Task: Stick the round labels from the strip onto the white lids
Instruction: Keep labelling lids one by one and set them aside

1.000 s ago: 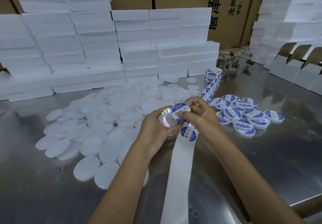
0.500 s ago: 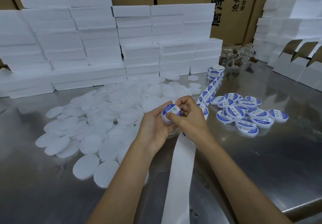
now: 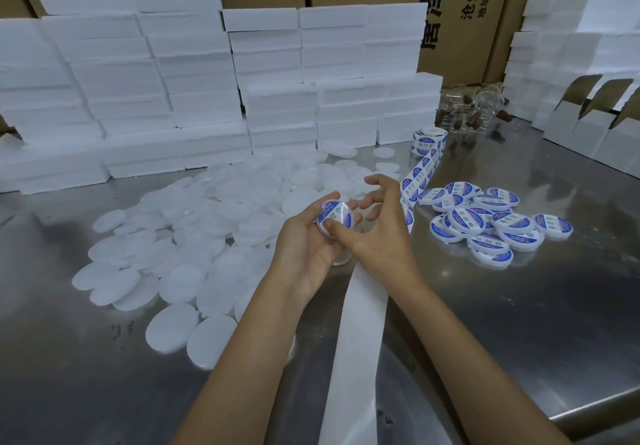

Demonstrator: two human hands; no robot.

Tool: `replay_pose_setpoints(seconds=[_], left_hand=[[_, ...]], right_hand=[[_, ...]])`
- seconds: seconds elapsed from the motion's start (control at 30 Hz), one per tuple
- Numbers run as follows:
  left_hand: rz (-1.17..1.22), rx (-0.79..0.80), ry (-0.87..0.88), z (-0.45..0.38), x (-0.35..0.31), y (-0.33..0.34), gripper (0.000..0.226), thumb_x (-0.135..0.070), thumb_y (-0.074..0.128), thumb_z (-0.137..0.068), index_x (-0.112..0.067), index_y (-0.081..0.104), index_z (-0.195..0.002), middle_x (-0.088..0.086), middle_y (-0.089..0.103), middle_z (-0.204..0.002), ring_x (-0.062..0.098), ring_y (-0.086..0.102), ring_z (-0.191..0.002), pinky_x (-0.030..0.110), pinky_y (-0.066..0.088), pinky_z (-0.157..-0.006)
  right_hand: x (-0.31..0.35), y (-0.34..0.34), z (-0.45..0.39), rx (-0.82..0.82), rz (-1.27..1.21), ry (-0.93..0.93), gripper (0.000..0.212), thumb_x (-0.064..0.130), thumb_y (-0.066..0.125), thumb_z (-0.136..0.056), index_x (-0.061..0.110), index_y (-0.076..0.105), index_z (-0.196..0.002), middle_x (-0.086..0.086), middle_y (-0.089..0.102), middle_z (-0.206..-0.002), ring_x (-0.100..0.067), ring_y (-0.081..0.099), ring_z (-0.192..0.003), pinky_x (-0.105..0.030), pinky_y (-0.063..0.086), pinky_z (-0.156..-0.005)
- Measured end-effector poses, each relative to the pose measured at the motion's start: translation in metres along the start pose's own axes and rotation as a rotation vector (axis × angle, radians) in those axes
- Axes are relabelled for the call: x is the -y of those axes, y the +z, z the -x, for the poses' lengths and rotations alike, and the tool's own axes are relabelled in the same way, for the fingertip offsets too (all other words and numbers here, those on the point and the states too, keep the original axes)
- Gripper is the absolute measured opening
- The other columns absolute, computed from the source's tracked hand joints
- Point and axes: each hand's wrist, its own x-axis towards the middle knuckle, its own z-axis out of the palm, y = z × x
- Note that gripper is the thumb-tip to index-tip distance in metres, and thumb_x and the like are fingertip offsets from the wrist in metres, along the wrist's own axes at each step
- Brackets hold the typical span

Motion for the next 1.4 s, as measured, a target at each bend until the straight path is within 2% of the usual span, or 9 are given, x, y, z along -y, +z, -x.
replay_pose_setpoints(seconds=[0.07, 0.27, 0.5, 0.63, 0.77, 0.87, 1.03, 1.17, 1.4], left_hand=[[0.052, 0.021, -0.007, 0.003, -0.002, 0.002, 0.035, -0.01, 0.047, -0.102, 0.003, 0.059, -0.133, 0.028, 0.069, -0.119, 0.04, 0.067, -0.114, 0.048, 0.054, -0.099], [0.104, 0.107, -0.016, 0.008, -0.002, 0.006, 0.034, -0.006, 0.046, -0.102, 0.006, 0.056, -0.132, 0.032, 0.066, -0.122, 0.043, 0.067, -0.113, 0.051, 0.057, -0.093], [0.05, 0.126, -0.068, 0.008, -0.002, 0.004, 0.025, -0.009, 0.047, -0.101, 0.006, 0.064, -0.113, 0.023, 0.072, -0.106, 0.033, 0.072, -0.095, 0.041, 0.062, -0.084], [-0.005, 0.073, -0.05, 0.007, 0.002, 0.003, 0.032, -0.015, 0.046, -0.102, 0.005, 0.061, -0.122, 0.02, 0.068, -0.113, 0.031, 0.065, -0.105, 0.04, 0.058, -0.089], [-0.097, 0.013, -0.015, 0.004, 0.006, 0.005, 0.054, -0.041, 0.029, -0.109, -0.002, 0.063, -0.123, 0.02, 0.07, -0.111, 0.031, 0.068, -0.099, 0.043, 0.054, -0.092], [-0.132, 0.005, -0.01, 0.004, 0.007, 0.008, 0.063, -0.053, 0.026, -0.107, -0.004, 0.065, -0.118, 0.017, 0.071, -0.107, 0.028, 0.071, -0.092, 0.041, 0.056, -0.086], [-0.11, 0.018, -0.032, 0.006, 0.009, 0.011, 0.045, -0.034, 0.033, -0.11, 0.0, 0.059, -0.125, 0.016, 0.068, -0.109, 0.023, 0.068, -0.09, 0.032, 0.06, -0.073], [-0.052, 0.028, -0.065, 0.008, 0.009, 0.014, 0.031, -0.021, 0.039, -0.108, 0.0, 0.061, -0.115, 0.014, 0.066, -0.104, 0.021, 0.066, -0.093, 0.027, 0.06, -0.074], [0.014, 0.048, 0.004, 0.001, 0.002, 0.004, 0.022, -0.012, 0.046, -0.105, 0.001, 0.061, -0.114, 0.022, 0.073, -0.109, 0.032, 0.072, -0.099, 0.043, 0.058, -0.094]], right_hand=[[-0.002, -0.002, -0.001, -0.004, 0.029, 0.009, 0.075, 0.036, 0.089, -0.067, 0.029, 0.042, -0.125, 0.006, 0.049, -0.106, -0.005, 0.05, -0.099, -0.012, 0.04, -0.079], [-0.004, 0.001, 0.002, -0.053, 0.263, -0.125, 0.061, 0.069, 0.072, -0.063, 0.017, 0.051, -0.086, 0.003, 0.051, -0.092, -0.013, 0.047, -0.09, -0.028, 0.042, -0.077], [-0.008, -0.003, -0.001, -0.073, 0.27, -0.191, 0.034, 0.03, 0.066, -0.095, 0.017, 0.045, -0.071, -0.002, 0.046, -0.077, -0.022, 0.043, -0.078, -0.035, 0.036, -0.075], [-0.011, -0.005, -0.001, -0.067, 0.288, -0.204, 0.027, 0.02, 0.054, -0.101, 0.018, 0.046, -0.076, -0.002, 0.045, -0.078, -0.021, 0.042, -0.078, -0.037, 0.036, -0.073], [-0.014, -0.004, 0.0, -0.016, 0.485, -0.157, 0.046, 0.064, 0.054, -0.087, 0.018, 0.05, -0.081, 0.001, 0.047, -0.084, -0.018, 0.042, -0.084, -0.034, 0.035, -0.079], [-0.013, -0.002, 0.0, -0.04, 0.543, -0.167, 0.051, 0.069, 0.049, -0.086, 0.019, 0.055, -0.084, 0.003, 0.047, -0.085, -0.018, 0.044, -0.087, -0.035, 0.036, -0.082], [-0.014, -0.003, -0.002, -0.092, 0.441, -0.186, 0.031, 0.035, 0.055, -0.1, 0.013, 0.065, -0.082, 0.002, 0.044, -0.08, -0.019, 0.044, -0.081, -0.043, 0.041, -0.079], [-0.016, -0.008, -0.004, -0.07, 0.385, -0.182, 0.028, 0.026, 0.049, -0.104, 0.01, 0.067, -0.089, 0.002, 0.046, -0.08, -0.022, 0.046, -0.082, -0.042, 0.041, -0.077], [-0.017, -0.005, 0.001, 0.051, 0.424, -0.242, 0.048, 0.067, 0.063, -0.079, 0.022, 0.057, -0.095, 0.008, 0.046, -0.092, -0.013, 0.043, -0.088, -0.026, 0.035, -0.075]])
